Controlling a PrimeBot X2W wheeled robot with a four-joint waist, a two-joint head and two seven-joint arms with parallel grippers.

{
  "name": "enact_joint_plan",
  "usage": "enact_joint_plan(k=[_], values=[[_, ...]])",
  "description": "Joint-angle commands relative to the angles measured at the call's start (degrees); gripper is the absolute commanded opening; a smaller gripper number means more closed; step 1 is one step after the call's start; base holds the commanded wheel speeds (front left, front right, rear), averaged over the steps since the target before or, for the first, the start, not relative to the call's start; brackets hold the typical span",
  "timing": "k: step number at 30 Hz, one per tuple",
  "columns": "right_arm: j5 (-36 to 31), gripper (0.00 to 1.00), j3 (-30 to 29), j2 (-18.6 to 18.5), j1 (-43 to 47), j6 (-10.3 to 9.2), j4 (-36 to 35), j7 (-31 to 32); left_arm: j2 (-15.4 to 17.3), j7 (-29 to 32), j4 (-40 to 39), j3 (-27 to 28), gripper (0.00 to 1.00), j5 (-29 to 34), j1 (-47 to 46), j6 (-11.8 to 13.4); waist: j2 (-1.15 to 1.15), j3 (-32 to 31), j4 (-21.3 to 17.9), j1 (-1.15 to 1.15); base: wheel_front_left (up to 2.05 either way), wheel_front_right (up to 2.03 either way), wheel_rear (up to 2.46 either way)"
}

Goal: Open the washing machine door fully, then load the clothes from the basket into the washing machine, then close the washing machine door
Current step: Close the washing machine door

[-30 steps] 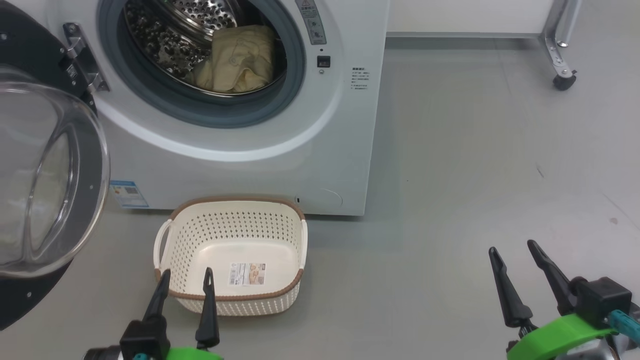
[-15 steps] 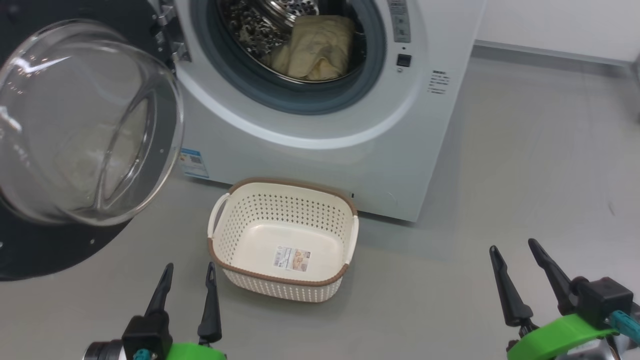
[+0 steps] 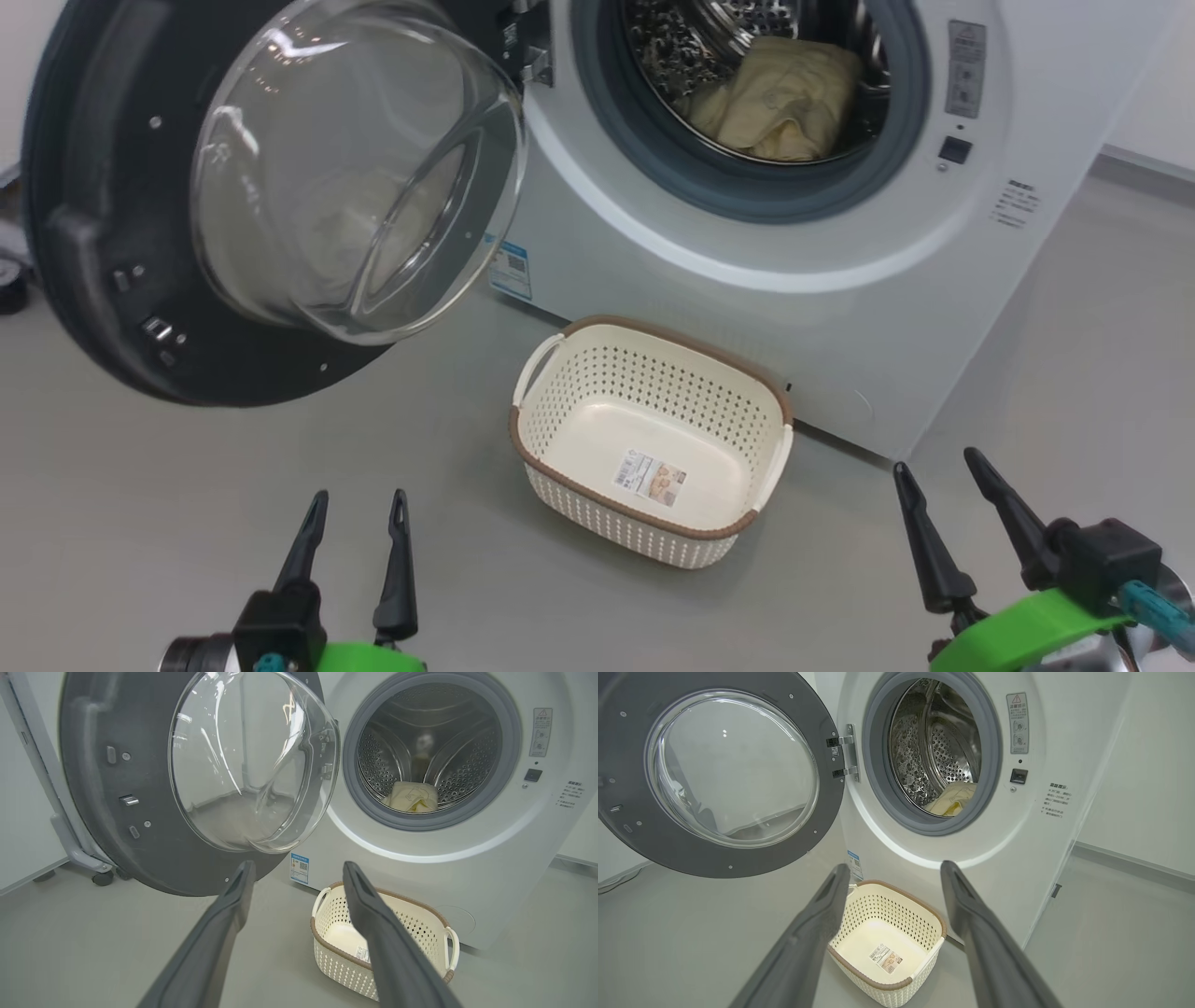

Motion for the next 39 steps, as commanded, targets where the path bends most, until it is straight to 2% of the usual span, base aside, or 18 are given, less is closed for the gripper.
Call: enact_joint_plan(k=[1,14,34,35,36,37,38,39], values=[[0.5,1.00,1.9,-0.8,-2.3,0.24,-1.8,-0.7,1.0,-0.7,-2.2,2.4,1.00,0.4,-3.3,2.7,0.00,0.5,2.0,0.00,0.00,0.00,0.00],[-0.2,1.00,5.6,-0.8,-6.6,0.24,0.3,-0.5,0.4,-1.1,-5.5,4.6,1.00,0.9,-1.0,4.6,0.00,2.4,3.1,0.00,0.00,0.00,0.00],[0.2,1.00,4.1,-0.8,-5.1,0.24,0.2,-1.1,-0.6,-1.1,-4.8,4.9,1.00,1.3,-2.4,2.1,0.00,1.6,2.6,0.00,0.00,0.00,0.00],[0.2,1.00,4.0,-0.8,-5.0,0.24,0.1,-1.1,-0.7,-1.1,-5.0,5.0,0.88,1.2,-2.5,1.7,0.00,1.6,2.6,0.00,0.00,0.00,0.00],[0.2,1.00,3.8,-0.8,-4.9,0.24,0.1,-1.1,-0.8,-1.1,-5.1,5.0,0.55,1.1,-2.6,1.5,0.00,1.6,2.6,0.00,0.00,0.00,0.00],[0.2,1.00,3.7,-0.8,-4.8,0.24,0.0,-1.1,-0.9,-1.1,-5.3,5.1,0.38,1.1,-2.7,1.1,0.00,1.5,2.6,0.00,0.00,0.00,0.00],[0.2,1.00,3.6,-0.8,-4.7,0.24,-0.1,-1.1,-1.2,-1.1,-5.6,5.3,0.13,0.8,-2.8,0.7,0.00,1.5,2.6,0.00,0.00,0.00,0.00],[0.2,1.00,3.5,-0.8,-4.6,0.24,-0.3,-1.0,-1.4,-1.1,-5.9,5.5,0.00,0.6,-2.8,0.2,0.00,1.5,2.6,0.00,0.00,0.00,0.00]])
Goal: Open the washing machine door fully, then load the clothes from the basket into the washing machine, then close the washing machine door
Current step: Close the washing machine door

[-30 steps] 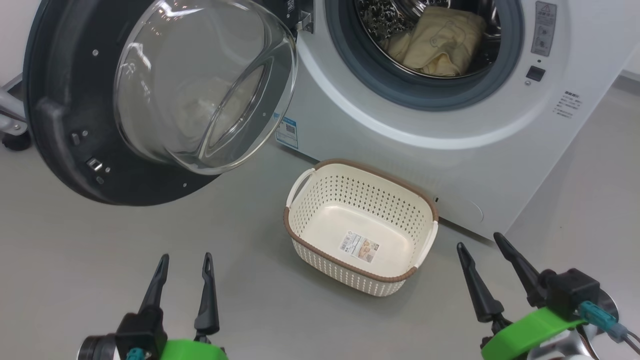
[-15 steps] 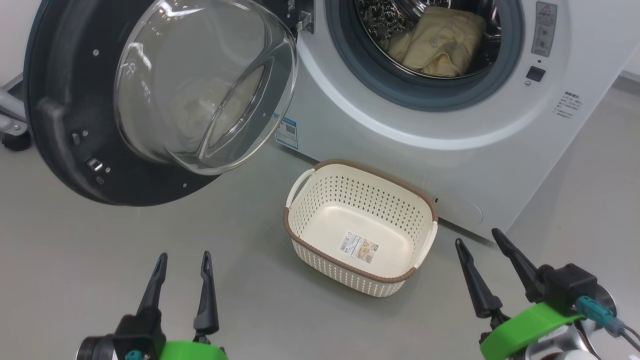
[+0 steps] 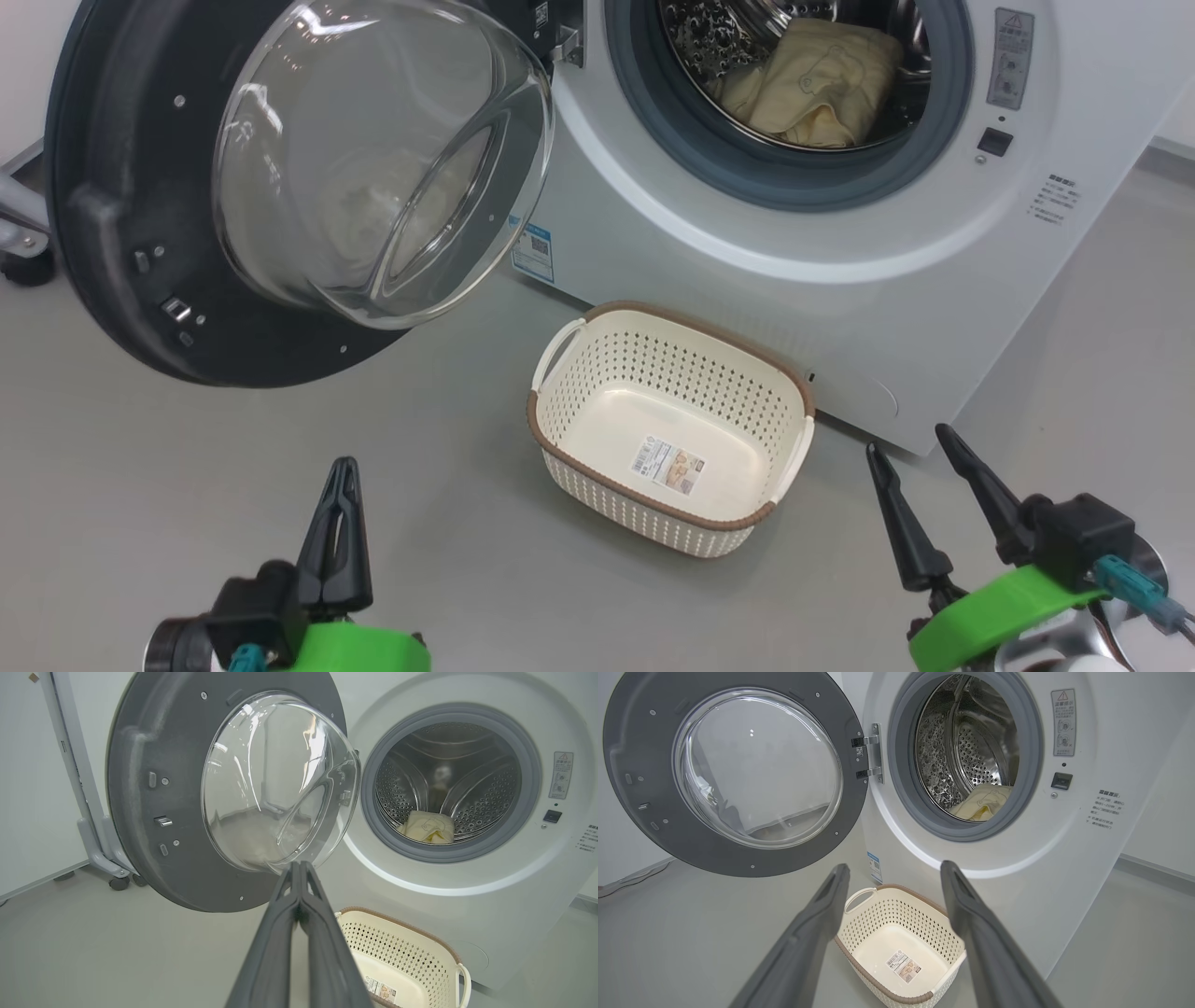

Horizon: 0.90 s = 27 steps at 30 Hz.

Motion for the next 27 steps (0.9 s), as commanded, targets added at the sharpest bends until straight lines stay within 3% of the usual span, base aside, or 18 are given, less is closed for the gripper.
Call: enact_joint_plan(k=[1,13,18,23,27], values=[[0.3,1.00,0.7,-0.8,-1.0,0.24,-2.4,-0.5,0.1,-0.6,-2.4,2.5,0.00,-0.1,-3.1,0.0,0.00,0.0,0.0,0.00,0.00,0.00,0.00],[0.0,1.00,-0.9,-0.8,-0.4,0.24,-4.1,0.7,-3.9,-0.6,-10.0,10.6,0.00,-7.3,-5.0,-9.6,0.00,0.3,0.4,0.00,0.00,0.00,0.00],[-0.3,1.00,-1.2,-0.8,-0.6,0.24,-5.0,1.4,-5.2,-0.6,-11.7,14.6,0.00,-14.9,-7.4,-15.6,0.00,0.8,0.4,0.00,0.00,0.00,0.00],[-0.1,1.00,-1.4,-0.8,-0.5,0.24,-5.3,1.7,-4.8,-0.6,-10.7,17.8,0.00,-21.4,-9.7,-18.4,0.00,1.0,0.4,0.00,0.00,0.00,0.00],[0.2,1.00,-1.9,-0.8,-0.1,0.24,-5.5,1.8,-3.9,0.0,-9.5,20.6,0.00,-31.0,-12.2,-20.3,0.00,0.8,0.3,0.00,0.00,0.00,0.00]])
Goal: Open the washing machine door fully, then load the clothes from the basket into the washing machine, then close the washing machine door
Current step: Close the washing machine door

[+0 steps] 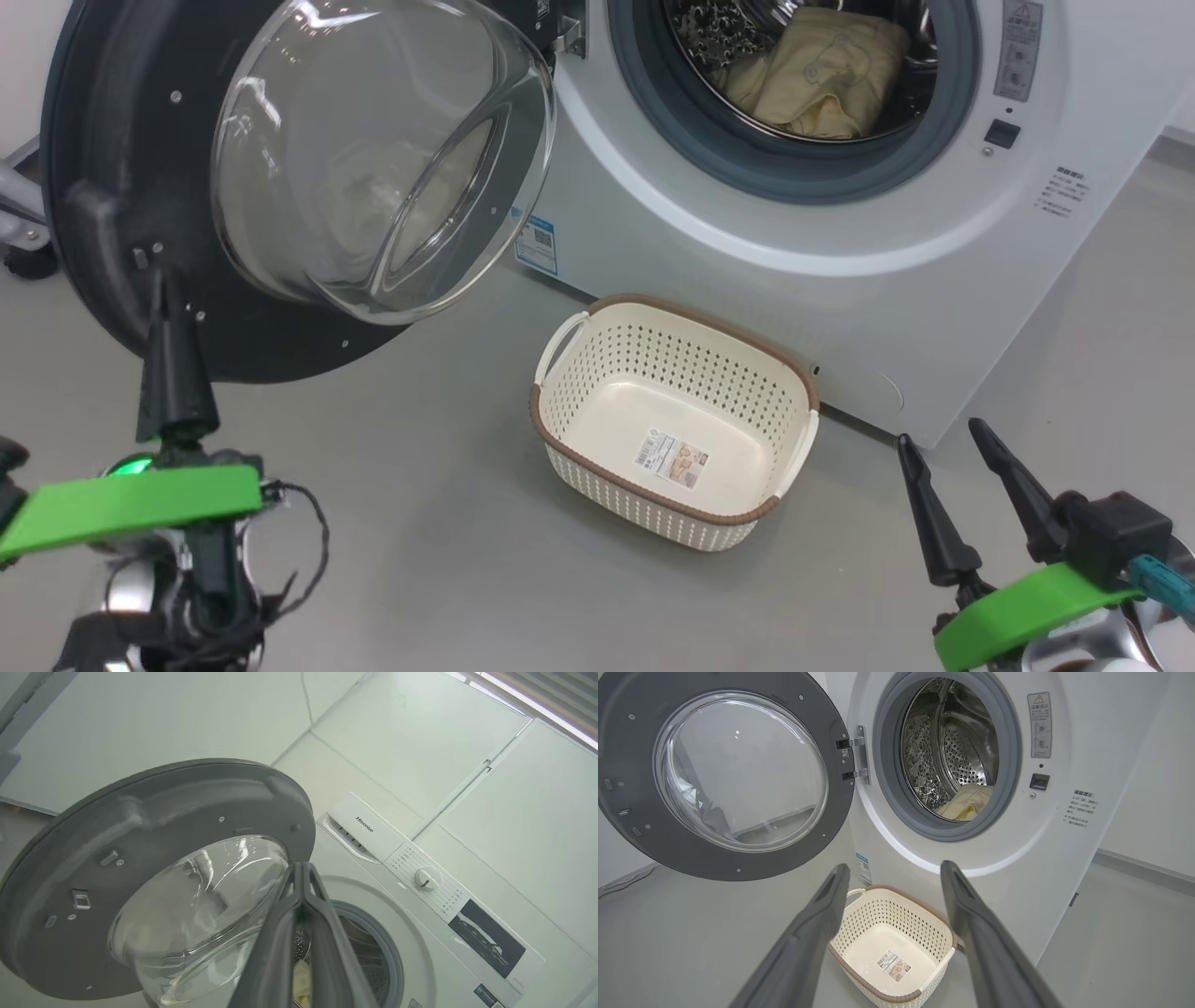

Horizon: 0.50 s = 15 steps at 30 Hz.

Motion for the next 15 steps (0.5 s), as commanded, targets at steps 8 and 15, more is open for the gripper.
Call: enact_joint_plan(k=[8,15], values=[[0.6,1.00,0.0,-0.8,-0.7,0.24,-2.8,0.3,6.0,3.7,0.3,6.8,0.00,-24.3,-9.4,-1.1,0.00,-0.2,-0.6,0.00,0.00,0.00,0.00],[0.5,1.00,-0.2,-0.8,-0.3,0.24,-3.5,0.9,11.4,6.6,4.3,11.2,0.00,-37.7,-13.5,-1.2,0.00,0.3,-2.1,0.00,0.00,0.00,0.00]])
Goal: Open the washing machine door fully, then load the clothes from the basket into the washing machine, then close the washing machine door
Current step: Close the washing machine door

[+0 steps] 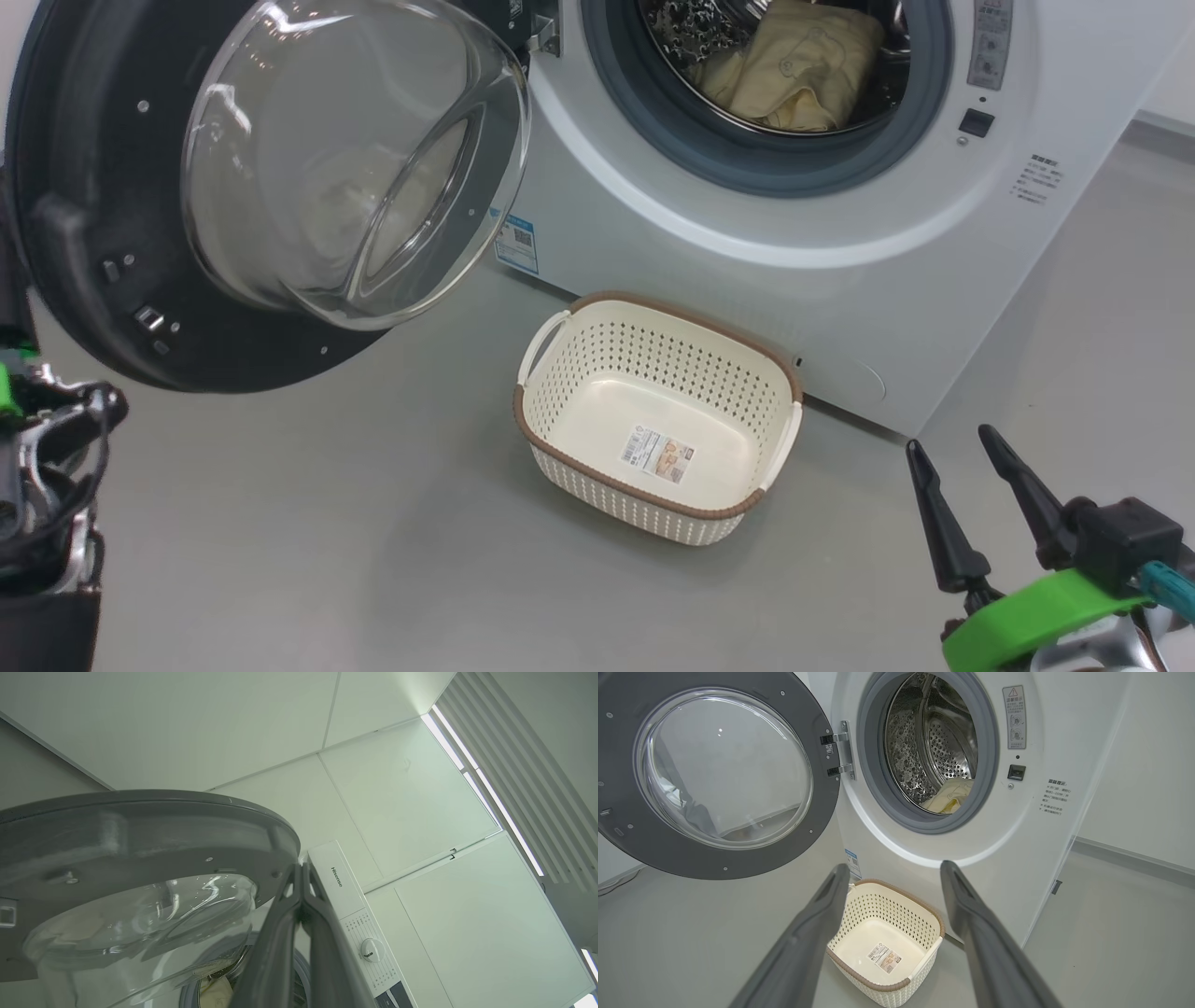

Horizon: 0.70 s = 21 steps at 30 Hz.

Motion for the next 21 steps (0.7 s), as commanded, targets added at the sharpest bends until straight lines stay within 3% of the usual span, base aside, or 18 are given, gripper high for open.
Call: enact_joint_plan(k=[1,12,21], values=[[0.3,1.00,1.1,-0.8,-1.5,0.24,-2.4,0.2,3.2,0.8,-0.3,3.4,0.00,-1.5,-4.0,-0.4,0.00,0.3,-0.6,0.00,0.00,0.00,0.00],[-0.8,1.00,1.5,-0.8,-2.2,0.24,-3.8,1.6,6.5,4.1,8.7,11.3,0.00,-8.9,-10.2,-0.4,0.00,3.6,-4.3,0.00,0.00,0.00,0.00],[-2.6,1.00,1.6,-0.8,-3.1,0.24,-5.7,3.1,8.3,5.3,17.4,16.3,0.00,-9.1,-14.3,-0.4,0.00,7.5,-7.1,0.00,0.00,0.00,0.00]])
